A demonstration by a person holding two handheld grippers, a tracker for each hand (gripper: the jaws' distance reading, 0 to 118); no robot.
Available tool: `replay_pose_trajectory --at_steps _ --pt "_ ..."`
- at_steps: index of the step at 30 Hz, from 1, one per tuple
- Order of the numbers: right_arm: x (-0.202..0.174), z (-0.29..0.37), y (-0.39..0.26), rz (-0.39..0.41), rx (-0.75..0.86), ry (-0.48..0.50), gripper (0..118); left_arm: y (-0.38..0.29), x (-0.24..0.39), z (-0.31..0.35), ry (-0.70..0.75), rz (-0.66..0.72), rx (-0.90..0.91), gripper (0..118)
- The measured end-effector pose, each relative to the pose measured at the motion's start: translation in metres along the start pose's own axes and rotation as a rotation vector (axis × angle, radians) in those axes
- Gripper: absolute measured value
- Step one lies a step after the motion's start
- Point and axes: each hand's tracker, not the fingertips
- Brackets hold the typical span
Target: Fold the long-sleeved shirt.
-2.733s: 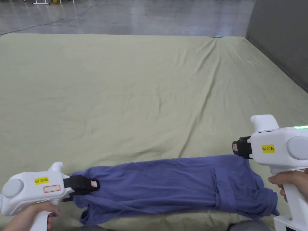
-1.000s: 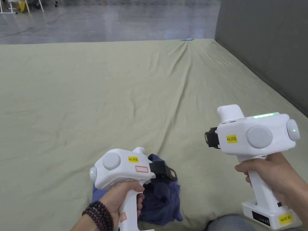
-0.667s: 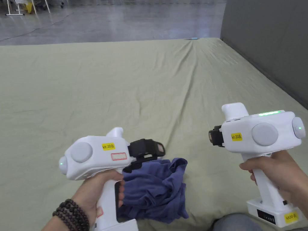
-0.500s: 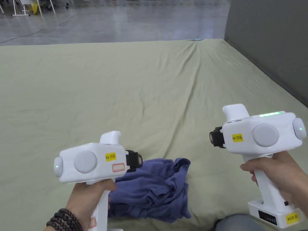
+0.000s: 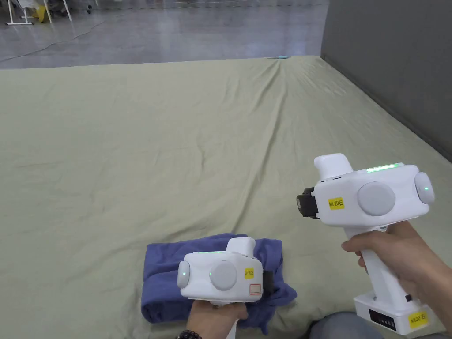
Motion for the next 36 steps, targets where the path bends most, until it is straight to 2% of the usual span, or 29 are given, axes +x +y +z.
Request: replay_pose_trajectory --at_steps 4,6,10,17,20,22,28,29,30,31,32,33,36 --pt "0.0 0.0 0.0 -0.001 -0.001 -0.002 0 0.001 0.005 -0.013 -0.013 0.0 -0.047 0" --pt "-0.002 0.004 0.0 -0.005 0.003 0.001 0 0.008 -0.003 0.005 -0.058 0.027 -0.004 0" --pt "-0.012 0.005 0.008 -0.022 0.02 0.027 0 0.028 -0.029 0.073 -0.088 0.032 0.121 0" --pt "-0.051 -0.034 0.01 -0.065 -0.06 0.191 0 0.029 -0.108 0.184 0.009 0.133 0.294 0" --pt "-0.06 -0.07 -0.008 -0.123 -0.137 0.276 0 0.011 -0.137 0.194 0.009 0.209 0.301 0" --pt "-0.063 -0.094 -0.024 -0.152 -0.217 0.3 0 -0.001 -0.154 0.19 -0.046 0.276 0.273 0" --pt "-0.046 -0.133 -0.067 -0.205 -0.35 0.267 0 -0.021 -0.186 0.166 -0.141 0.389 0.226 3" --pt "-0.04 -0.136 -0.073 -0.199 -0.365 0.249 0 -0.022 -0.19 0.164 -0.146 0.417 0.229 22" --pt "-0.035 -0.134 -0.077 -0.168 -0.37 0.21 0 -0.022 -0.194 0.162 -0.145 0.429 0.234 56" --pt "-0.031 -0.132 -0.08 -0.173 -0.345 0.229 0 -0.022 -0.201 0.159 -0.145 0.442 0.239 80" --pt "-0.027 -0.129 -0.081 -0.211 -0.323 0.279 0 -0.022 -0.205 0.156 -0.152 0.45 0.238 99" --pt "-0.026 -0.129 -0.08 -0.218 -0.339 0.259 0 -0.022 -0.207 0.153 -0.162 0.463 0.247 107" --pt "-0.029 -0.131 -0.079 -0.189 -0.343 0.254 0 -0.02 -0.211 0.141 -0.244 0.51 0.221 107"
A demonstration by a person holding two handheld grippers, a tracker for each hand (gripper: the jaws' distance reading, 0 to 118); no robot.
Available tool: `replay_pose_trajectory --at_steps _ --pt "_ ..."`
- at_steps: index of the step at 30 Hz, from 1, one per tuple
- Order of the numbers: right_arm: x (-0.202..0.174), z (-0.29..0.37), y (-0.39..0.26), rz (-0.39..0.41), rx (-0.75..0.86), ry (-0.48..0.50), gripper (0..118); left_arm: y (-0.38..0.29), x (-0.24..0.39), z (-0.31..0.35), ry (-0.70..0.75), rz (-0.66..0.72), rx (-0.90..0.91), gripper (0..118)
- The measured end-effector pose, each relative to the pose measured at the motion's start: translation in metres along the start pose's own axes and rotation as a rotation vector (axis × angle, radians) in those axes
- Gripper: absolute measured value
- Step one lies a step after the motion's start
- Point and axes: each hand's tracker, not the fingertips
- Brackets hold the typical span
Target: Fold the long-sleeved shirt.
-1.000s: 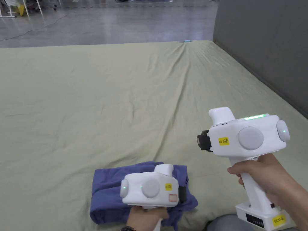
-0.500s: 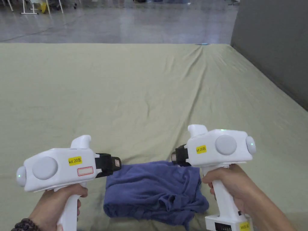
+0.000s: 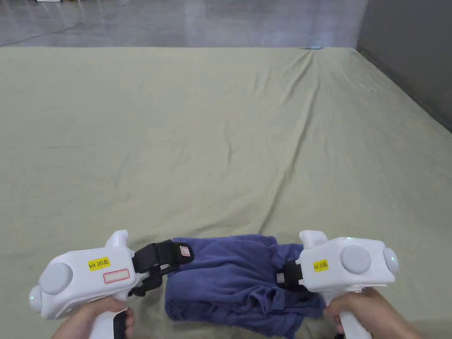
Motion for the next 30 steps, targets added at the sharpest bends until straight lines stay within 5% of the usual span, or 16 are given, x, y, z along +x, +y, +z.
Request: replay_pose_trajectory --at_steps 11,15,16,17,18,19,20,25,30 --pt "-0.004 -0.002 -0.002 0.014 0.016 -0.012 0 -0.003 -0.021 -0.04 -0.062 0.09 -0.043 107" --pt "-0.01 -0.005 -0.001 0.034 0.015 -0.037 0 -0.011 -0.001 -0.057 0.056 -0.087 -0.058 105" --pt "-0.011 -0.005 -0.002 0.037 0.017 -0.042 0 -0.014 0.009 -0.061 0.108 -0.154 -0.067 100" --pt "-0.011 -0.005 -0.002 0.038 0.019 -0.044 0 -0.016 0.013 -0.062 0.15 -0.203 -0.07 80" --pt "-0.01 -0.004 -0.002 0.035 0.021 -0.044 0 -0.017 0.015 -0.064 0.173 -0.215 -0.071 33" --pt "-0.009 -0.004 -0.003 0.028 0.024 -0.036 0 -0.016 0.011 -0.061 0.136 -0.183 -0.07 14" --pt "-0.009 -0.004 -0.003 0.017 0.025 -0.035 0 -0.017 0.013 -0.06 0.035 -0.128 -0.093 14" --pt "-0.019 0.001 0.002 -0.008 0.02 -0.053 0 -0.013 0.026 -0.039 0.075 -0.241 -0.054 14" --pt "-0.066 0.01 0.018 0.06 0.088 -0.026 0 -0.001 0.016 -0.002 0.051 -0.256 0.026 14"
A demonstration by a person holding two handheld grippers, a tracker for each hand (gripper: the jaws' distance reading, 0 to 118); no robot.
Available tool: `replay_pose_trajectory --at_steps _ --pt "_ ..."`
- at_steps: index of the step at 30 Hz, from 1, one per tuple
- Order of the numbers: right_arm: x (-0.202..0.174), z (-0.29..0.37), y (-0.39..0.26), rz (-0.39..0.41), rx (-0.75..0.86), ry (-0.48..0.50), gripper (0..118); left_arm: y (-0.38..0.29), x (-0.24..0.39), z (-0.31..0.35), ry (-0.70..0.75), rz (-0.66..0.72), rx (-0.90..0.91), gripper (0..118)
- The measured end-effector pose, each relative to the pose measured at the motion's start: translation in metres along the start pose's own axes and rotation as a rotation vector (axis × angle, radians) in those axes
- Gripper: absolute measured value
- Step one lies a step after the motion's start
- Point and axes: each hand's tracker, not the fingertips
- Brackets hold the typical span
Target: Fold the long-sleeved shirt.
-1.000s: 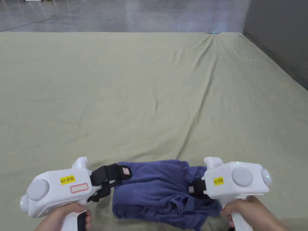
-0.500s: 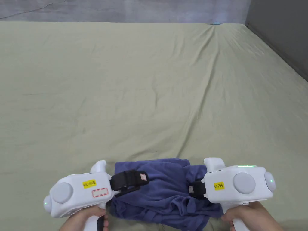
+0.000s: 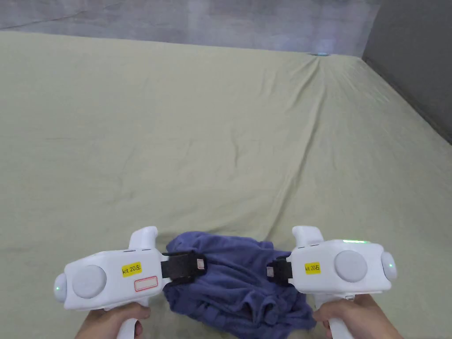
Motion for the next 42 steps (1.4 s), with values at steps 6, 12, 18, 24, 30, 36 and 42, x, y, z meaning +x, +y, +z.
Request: replay_pose_trajectory --at_steps 6,12,18,24,30,36,42 --pt "-0.108 -0.03 0.04 0.155 0.058 0.093 0 0.027 -0.069 0.097 0.062 0.032 0.123 14" --pt "-0.25 -0.105 0.07 0.342 0.089 0.207 0 0.063 -0.173 0.241 0.187 0.025 0.256 14" --pt "-0.386 -0.186 0.073 0.47 0.267 0.211 0 0.096 -0.295 0.353 0.368 0.064 0.31 14" --pt "-0.448 -0.236 0.074 0.546 0.275 0.264 0 0.099 -0.327 0.355 0.382 0.127 0.301 14" --pt "-0.426 -0.234 0.085 0.483 0.256 0.274 0 0.098 -0.308 0.355 0.453 0.101 0.297 117" --pt "-0.377 -0.183 0.093 0.48 0.303 0.241 0 0.106 -0.266 0.366 0.503 0.062 0.511 117" --pt "-0.302 -0.074 0.109 0.473 0.483 0.145 0 0.121 -0.114 0.328 0.507 -0.199 0.617 8"
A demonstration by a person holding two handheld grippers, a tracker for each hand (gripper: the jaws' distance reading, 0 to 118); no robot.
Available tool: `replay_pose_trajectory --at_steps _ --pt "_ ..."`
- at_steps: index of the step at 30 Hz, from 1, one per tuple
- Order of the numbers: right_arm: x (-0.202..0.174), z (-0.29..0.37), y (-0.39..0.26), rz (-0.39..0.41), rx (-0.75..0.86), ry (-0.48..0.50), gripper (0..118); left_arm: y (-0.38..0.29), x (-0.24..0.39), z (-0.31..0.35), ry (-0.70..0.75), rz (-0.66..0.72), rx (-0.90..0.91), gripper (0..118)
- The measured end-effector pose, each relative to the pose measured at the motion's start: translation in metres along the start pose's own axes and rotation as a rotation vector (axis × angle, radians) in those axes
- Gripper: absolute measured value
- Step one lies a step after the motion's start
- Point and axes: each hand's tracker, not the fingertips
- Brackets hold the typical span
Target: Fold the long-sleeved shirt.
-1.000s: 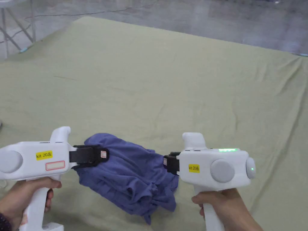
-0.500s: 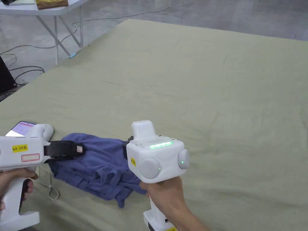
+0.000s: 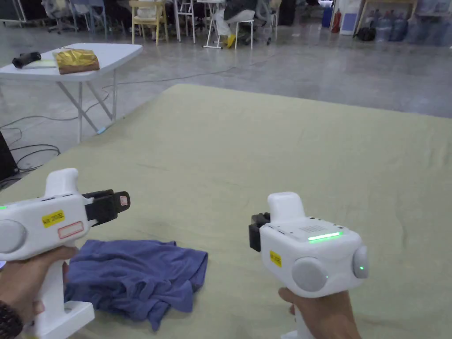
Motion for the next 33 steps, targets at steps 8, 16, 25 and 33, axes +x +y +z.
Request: replay_pose_trajectory --at_steps 8,16,25,33 --pt "0.1 0.162 0.042 -0.007 0.202 -0.28 0 0.008 0.242 0.003 0.086 -0.263 0.248 0" --pt "0.167 0.264 0.034 0.008 0.319 -0.495 0 -0.021 0.358 -0.025 0.048 -0.25 0.394 0" --pt "0.188 0.303 -0.046 -0.067 0.4 -0.595 0 -0.108 0.381 -0.004 0.032 -0.329 0.426 0" --pt "0.188 0.306 -0.105 -0.022 0.411 -0.69 0 -0.16 0.383 0.0 0.051 -0.411 0.377 0"
